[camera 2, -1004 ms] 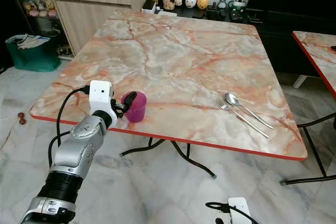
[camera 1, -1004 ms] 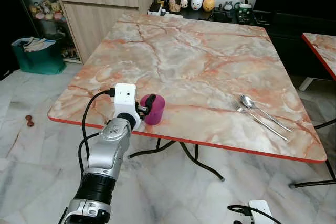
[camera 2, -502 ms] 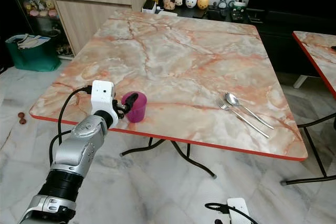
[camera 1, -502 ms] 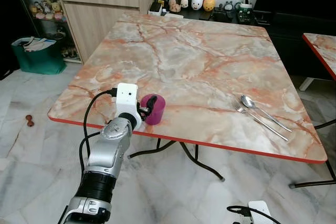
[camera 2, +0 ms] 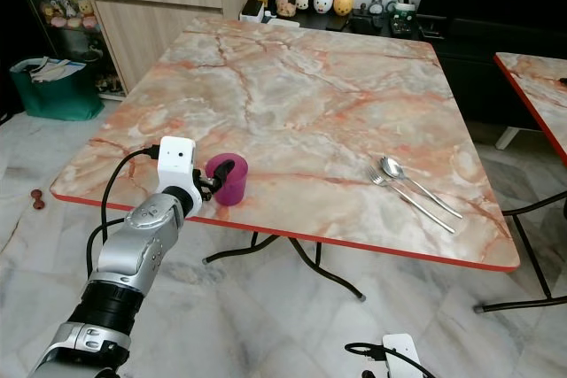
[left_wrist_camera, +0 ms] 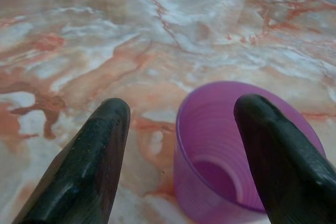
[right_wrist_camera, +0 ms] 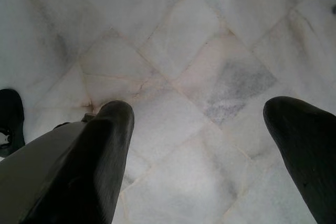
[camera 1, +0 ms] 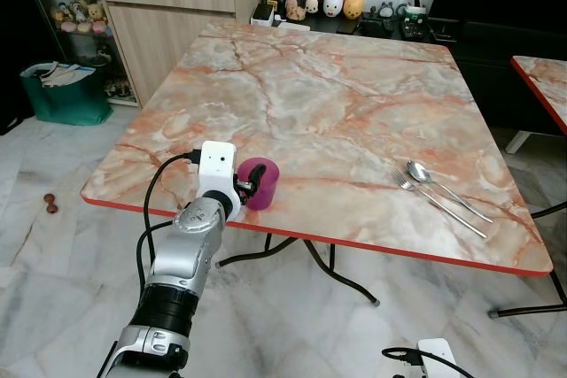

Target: Setting the table

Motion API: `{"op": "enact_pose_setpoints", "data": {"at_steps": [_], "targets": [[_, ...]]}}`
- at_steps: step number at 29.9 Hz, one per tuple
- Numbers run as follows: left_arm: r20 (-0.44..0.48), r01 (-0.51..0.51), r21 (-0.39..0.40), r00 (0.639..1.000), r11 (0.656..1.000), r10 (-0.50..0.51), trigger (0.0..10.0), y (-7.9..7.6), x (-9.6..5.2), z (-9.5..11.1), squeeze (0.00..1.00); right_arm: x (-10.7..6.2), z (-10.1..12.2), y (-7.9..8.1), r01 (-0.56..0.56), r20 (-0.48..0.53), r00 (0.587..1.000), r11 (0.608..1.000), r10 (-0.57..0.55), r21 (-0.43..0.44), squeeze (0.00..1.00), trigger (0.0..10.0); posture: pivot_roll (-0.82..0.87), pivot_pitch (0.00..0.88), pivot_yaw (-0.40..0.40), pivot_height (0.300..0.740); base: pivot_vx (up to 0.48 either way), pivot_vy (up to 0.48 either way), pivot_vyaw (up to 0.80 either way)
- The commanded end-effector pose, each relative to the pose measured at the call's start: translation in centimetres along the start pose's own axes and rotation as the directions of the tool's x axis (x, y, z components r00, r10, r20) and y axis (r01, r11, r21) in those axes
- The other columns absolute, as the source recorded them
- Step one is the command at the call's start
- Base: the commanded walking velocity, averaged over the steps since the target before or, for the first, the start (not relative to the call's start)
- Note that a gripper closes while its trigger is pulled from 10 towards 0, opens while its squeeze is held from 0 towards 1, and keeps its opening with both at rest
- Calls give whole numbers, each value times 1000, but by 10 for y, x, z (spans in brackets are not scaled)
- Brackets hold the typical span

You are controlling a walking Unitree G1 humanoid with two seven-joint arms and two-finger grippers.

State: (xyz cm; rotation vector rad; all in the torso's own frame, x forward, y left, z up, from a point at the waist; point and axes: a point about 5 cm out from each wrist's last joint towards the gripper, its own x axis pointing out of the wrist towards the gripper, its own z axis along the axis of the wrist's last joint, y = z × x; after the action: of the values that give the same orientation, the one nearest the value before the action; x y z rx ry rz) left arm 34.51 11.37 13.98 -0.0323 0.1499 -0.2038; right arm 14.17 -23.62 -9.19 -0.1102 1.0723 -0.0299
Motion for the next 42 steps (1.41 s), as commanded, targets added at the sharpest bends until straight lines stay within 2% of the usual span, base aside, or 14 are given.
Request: {"op": "enact_pose_setpoints", "data": {"at_steps": [1, 7, 17, 30, 31, 32, 33, 36, 37, 39, 42], "targets": [[11, -10, 11, 1000, 1000, 10, 10000, -1, 3, 5, 0, 0, 1, -3, 4, 0, 1000, 1000, -4, -3, 0, 10000, 115, 0, -74, 740, 0, 0, 0], [16, -16, 2, 1000, 1000, 16, 10000, 1, 5, 9, 0, 0, 2, -3, 3, 0, 1000, 1000, -3, -2, 0, 10000, 114, 0, -73, 740, 0, 0, 0], [-36, -4, 15, 999, 1000, 4, 10000, 0, 6, 4, 0, 0, 2, -2, 1, -3, 1000, 1000, -1, -7, 0, 10000, 115, 0, -72, 740, 0, 0, 0], [-45, -11, 12, 999, 1000, 12, 10000, 0, 8, 3, 0, 0, 1, -2, 1, -7, 1000, 1000, -1, -11, 0, 10000, 111, 0, -71, 740, 0, 0, 0], [-46, -13, 11, 999, 1000, 14, 9529, 0, 8, 3, 0, 0, 1, -2, 1, -7, 1000, 1000, -1, -11, 0, 10000, 113, 0, -72, 740, 0, 0, 0], [-46, -13, 11, 999, 1000, 14, 9529, 0, 8, 3, 0, 0, 1, -2, 1, -7, 1000, 1000, -1, -11, 0, 10000, 113, 0, -72, 740, 0, 0, 0], [-46, -16, 9, 999, 1000, 16, 3176, 0, 8, 4, 0, 0, 1, -2, 1, -7, 1000, 1000, -1, -12, 0, 10000, 113, 0, -72, 740, 0, 0, 0], [-45, -16, 7, 999, 1000, 17, 3098, 0, 8, 4, 0, 0, 1, -2, 1, -7, 1000, 1000, -1, -12, 0, 10000, 113, 0, -72, 740, 0, 0, 0], [-45, -15, 6, 999, 1000, 16, 2353, 0, 8, 4, 0, 0, 1, -2, 1, -8, 1000, 1000, -1, -13, 0, 10000, 113, 0, -72, 740, 0, 0, 0], [-46, -14, 3, 999, 1000, 14, 2000, 0, 8, 4, 0, 0, 1, -2, 0, -9, 1000, 1000, -1, -14, 0, 10000, 113, 0, -72, 740, 0, 0, 0], [-47, -12, 1, 999, 1000, 13, 2078, 0, 8, 4, 0, 0, 1, -2, 0, -10, 1000, 1000, 0, -15, 0, 10000, 114, 0, -72, 740, 0, 0, 0]]}}
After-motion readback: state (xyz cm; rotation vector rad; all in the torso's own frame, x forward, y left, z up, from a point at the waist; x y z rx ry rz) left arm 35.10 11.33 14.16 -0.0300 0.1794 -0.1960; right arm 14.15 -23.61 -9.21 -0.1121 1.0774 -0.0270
